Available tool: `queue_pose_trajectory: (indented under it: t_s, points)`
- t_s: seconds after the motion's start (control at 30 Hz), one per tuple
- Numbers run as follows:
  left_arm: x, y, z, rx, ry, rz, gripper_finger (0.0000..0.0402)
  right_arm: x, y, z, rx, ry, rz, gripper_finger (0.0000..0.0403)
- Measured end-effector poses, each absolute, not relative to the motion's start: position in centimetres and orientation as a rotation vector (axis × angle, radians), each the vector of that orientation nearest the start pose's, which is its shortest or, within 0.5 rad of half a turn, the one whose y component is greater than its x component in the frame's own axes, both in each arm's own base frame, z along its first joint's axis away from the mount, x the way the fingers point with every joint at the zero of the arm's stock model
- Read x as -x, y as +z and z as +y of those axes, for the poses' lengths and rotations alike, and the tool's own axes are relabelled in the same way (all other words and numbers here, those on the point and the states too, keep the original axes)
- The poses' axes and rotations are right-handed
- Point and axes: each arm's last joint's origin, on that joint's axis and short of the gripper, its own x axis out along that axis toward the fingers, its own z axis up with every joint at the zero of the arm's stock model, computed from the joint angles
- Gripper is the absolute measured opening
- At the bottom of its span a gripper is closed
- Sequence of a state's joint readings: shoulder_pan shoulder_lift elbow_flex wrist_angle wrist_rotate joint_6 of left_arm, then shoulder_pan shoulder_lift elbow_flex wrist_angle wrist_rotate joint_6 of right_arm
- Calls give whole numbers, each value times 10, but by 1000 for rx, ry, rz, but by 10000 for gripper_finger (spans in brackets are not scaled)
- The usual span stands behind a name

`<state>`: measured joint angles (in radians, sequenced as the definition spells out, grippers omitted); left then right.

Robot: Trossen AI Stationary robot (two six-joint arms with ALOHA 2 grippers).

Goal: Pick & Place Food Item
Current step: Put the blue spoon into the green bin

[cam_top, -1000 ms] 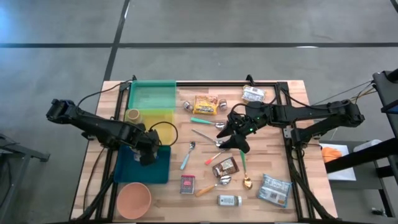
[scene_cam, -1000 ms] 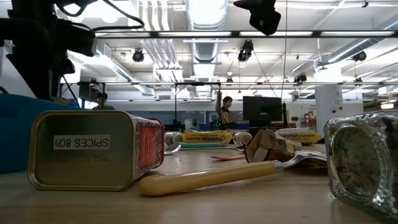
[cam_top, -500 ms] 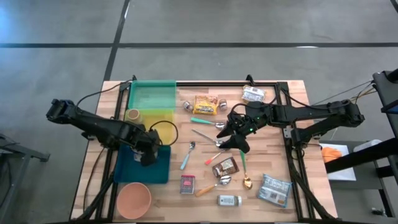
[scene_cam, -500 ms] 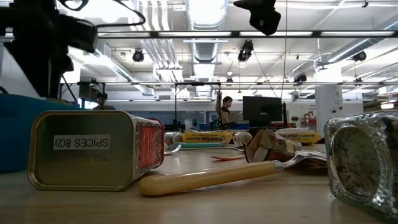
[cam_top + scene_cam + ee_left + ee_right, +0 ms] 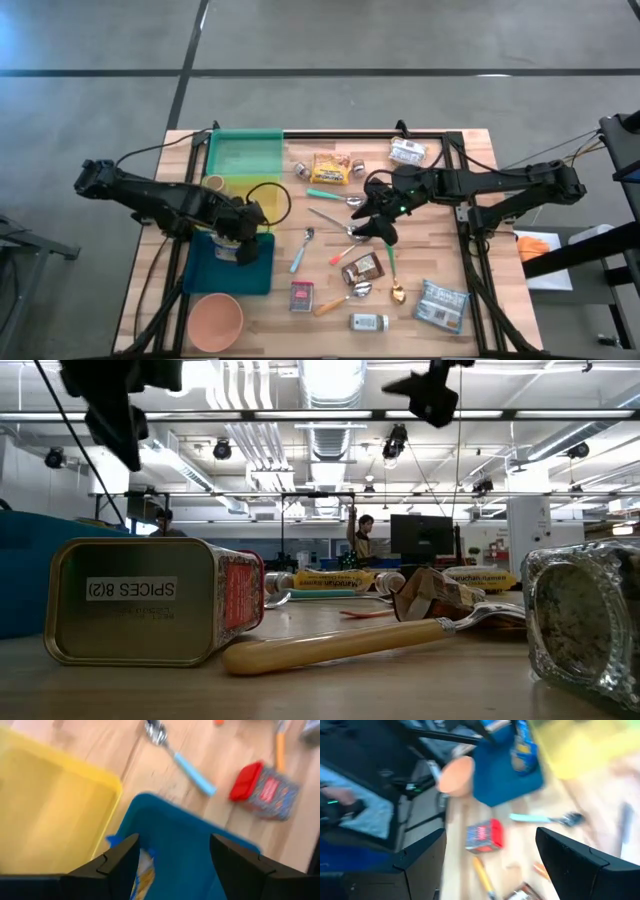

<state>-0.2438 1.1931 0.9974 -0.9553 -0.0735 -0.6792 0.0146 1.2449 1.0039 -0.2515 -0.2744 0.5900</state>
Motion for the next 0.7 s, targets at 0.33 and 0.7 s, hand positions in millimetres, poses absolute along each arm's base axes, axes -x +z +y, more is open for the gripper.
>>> queue_pose_trajectory:
  t_s: [0.33,0.7]
  points:
    - [-240,268,-34,766,324,989,249,-264,298,5,-711,-46,664,304]
    - [-301,238,-37,859,445,1100,249,-260,300,-3,-737,-116,646,304]
